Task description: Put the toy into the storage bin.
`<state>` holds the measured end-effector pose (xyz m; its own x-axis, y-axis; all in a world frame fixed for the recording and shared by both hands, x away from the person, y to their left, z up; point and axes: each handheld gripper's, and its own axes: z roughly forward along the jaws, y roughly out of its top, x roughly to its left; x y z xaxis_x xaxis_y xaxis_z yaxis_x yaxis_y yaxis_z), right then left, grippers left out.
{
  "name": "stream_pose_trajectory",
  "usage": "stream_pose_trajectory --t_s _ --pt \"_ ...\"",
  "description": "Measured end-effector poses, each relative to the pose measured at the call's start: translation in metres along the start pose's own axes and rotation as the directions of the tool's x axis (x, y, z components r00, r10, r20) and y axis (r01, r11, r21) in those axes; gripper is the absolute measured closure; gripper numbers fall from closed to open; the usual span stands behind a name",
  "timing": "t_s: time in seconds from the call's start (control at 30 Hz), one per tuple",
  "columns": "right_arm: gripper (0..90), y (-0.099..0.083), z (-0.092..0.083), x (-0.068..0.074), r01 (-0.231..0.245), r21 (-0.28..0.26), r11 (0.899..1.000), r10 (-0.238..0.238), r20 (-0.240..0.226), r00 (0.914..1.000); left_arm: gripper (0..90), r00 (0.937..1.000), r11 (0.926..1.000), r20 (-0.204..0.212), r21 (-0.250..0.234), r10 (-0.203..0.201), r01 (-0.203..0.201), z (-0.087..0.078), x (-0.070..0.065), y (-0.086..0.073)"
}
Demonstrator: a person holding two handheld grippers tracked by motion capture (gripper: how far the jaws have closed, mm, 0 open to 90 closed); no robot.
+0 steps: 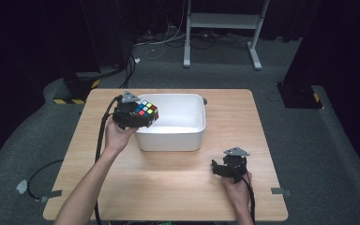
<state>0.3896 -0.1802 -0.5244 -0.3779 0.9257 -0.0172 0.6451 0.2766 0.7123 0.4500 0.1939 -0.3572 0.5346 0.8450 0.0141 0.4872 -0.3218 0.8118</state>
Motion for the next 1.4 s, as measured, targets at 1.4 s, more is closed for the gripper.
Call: stream_pose_trajectory --t_s 1.4 --pt "17.2 0.000 0.000 0.000 0.000 0.000 1.000 0.000 0.000 1.0000 33.8 1.0000 0.9999 -0.002 0.012 -0.008 0.008 -0.005 -0.002 -0.022"
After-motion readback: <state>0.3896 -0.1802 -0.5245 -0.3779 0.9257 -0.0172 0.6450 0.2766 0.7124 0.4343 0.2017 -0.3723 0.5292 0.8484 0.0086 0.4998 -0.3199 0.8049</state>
